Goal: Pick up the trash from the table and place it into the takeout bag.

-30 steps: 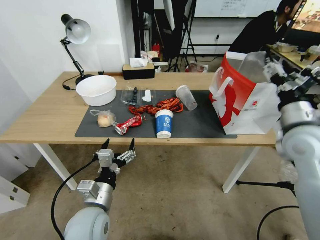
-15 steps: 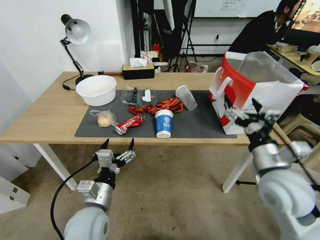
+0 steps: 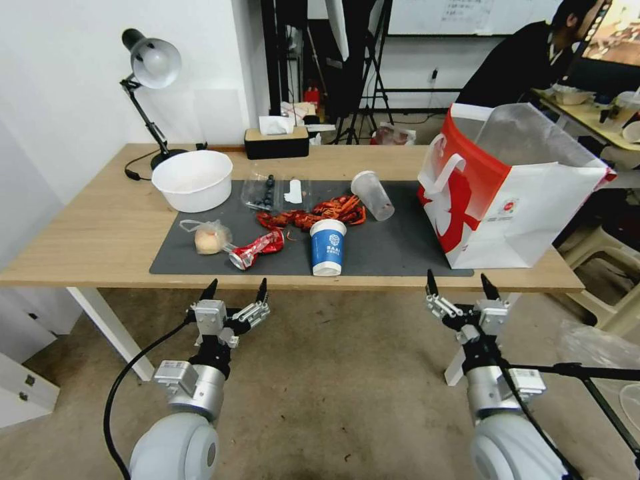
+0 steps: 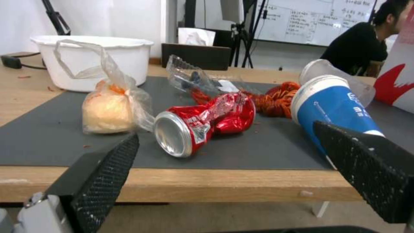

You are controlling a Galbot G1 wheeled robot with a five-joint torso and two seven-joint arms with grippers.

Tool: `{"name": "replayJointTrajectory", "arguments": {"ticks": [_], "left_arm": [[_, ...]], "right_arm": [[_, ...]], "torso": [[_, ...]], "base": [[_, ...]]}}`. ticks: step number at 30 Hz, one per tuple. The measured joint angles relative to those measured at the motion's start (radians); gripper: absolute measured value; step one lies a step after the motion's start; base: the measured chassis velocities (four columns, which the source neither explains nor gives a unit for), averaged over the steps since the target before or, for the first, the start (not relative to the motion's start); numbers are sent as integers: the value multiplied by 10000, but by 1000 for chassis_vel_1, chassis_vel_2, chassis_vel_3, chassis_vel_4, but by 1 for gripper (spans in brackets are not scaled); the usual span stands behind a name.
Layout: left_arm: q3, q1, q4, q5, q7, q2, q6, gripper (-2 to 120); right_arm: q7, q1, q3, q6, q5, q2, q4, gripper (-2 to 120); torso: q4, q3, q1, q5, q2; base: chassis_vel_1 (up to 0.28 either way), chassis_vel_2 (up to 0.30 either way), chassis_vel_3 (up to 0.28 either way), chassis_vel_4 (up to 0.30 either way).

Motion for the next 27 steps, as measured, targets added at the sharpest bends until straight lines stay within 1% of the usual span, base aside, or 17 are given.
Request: {"name": "replayJointTrajectory", "arguments": {"ticks": [6,10,13,14,16,17,19,20,22,23,26,27], "left_arm": [[-11,10,21,-6,-5,39,-29,100],[-16,-12,23,-9,-8,60,-31,100],[-22,-17,23,-9,-11,72,-31,100],[-22,-17,23,-9,-11,72,-31,100],[-40,-1,23,-9,-12,81,-31,100],[-40,-1,23,-9,-12,81,-31,100],[-67,10,24,-8,-14,77,-31,100],[-67,10,24,-8,-14,77,-31,100],[-76,14,28,-3,-17,43,-31,100],[-76,14,28,-3,-17,43,-31,100],[-93,11,33,12,-20,-21,-31,100],[-93,11,33,14,-20,-27,-31,100]], "right_arm": [[97,119,-86,10,42,11,-41,100],[312,399,-344,-188,150,-5,132,100],[570,837,-847,-467,275,-131,350,100],[570,837,-847,-467,275,-131,350,100],[680,1204,-1270,-788,596,-318,540,100],[680,1204,-1270,-788,596,-318,540,100],[758,1573,-1644,-1141,903,-430,620,100],[758,1573,-1644,-1141,903,-430,620,100],[790,2012,-2082,-1476,1221,-492,585,100],[790,2012,-2082,-1476,1221,-492,585,100],[851,2732,-2719,-1856,1763,-572,256,100],[870,2809,-2784,-1894,1819,-576,219,100]], "torso": [[0,0,2,0,0],[-1,0,1,0,0],[1,1,2,0,0],[1,1,2,0,0],[0,1,1,0,0],[0,1,1,0,0],[0,2,2,0,-1],[0,2,2,0,-1],[0,2,2,0,0],[0,2,2,0,0],[-1,2,2,-1,0],[-1,2,1,0,-1]], "base": [[0,0,0,0],[0,0,0,0],[0,0,0,0],[0,0,0,0],[0,0,0,0],[0,0,0,0],[0,0,0,0],[0,0,0,0],[0,0,0,0],[0,0,0,0],[0,0,0,0],[0,0,0,0]]}}
